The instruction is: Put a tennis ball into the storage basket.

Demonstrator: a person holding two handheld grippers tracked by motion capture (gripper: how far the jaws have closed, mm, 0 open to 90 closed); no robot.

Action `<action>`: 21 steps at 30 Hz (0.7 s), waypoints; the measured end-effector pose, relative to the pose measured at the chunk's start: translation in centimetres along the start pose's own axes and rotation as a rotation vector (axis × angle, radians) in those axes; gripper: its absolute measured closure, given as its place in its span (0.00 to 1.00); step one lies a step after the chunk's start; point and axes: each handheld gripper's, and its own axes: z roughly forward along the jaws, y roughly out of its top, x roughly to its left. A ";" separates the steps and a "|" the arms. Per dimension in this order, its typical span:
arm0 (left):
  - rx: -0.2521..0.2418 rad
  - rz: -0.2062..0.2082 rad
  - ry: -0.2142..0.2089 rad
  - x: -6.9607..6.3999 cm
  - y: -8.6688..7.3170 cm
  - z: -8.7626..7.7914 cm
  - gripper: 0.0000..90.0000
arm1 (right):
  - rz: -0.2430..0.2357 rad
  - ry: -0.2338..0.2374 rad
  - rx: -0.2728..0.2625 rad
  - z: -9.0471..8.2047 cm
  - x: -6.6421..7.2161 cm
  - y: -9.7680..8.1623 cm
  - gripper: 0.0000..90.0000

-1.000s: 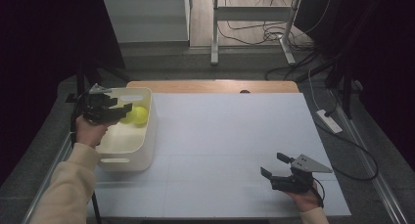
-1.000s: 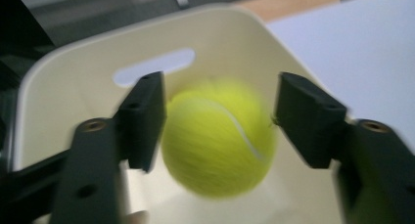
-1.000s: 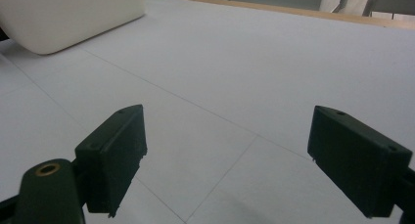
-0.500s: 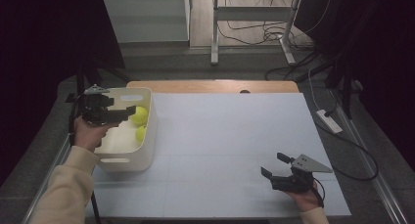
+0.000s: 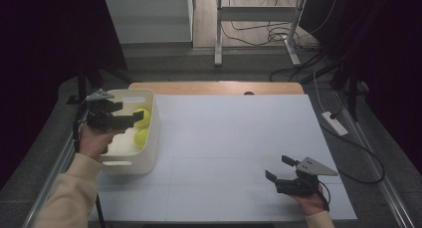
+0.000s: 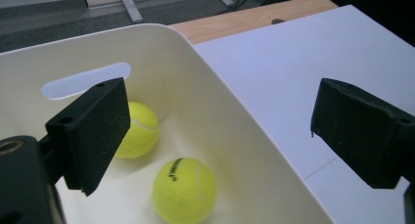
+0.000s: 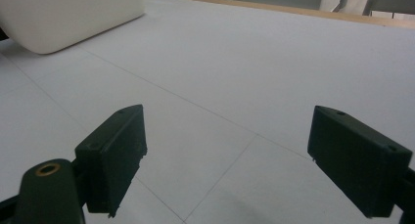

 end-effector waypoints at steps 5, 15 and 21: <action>-0.034 0.014 -0.036 -0.9 -0.3 -0.5 0.09 | 0.000 0.001 0.001 0.0 0.0 0.0 0.16; -0.053 0.039 -0.094 -2.3 -0.9 -0.8 0.10 | 0.001 0.001 0.001 0.0 -0.1 -0.1 0.16; -0.072 0.052 -0.131 -3.1 -1.7 -0.8 0.10 | -0.001 0.000 0.003 0.0 -0.1 -0.1 0.16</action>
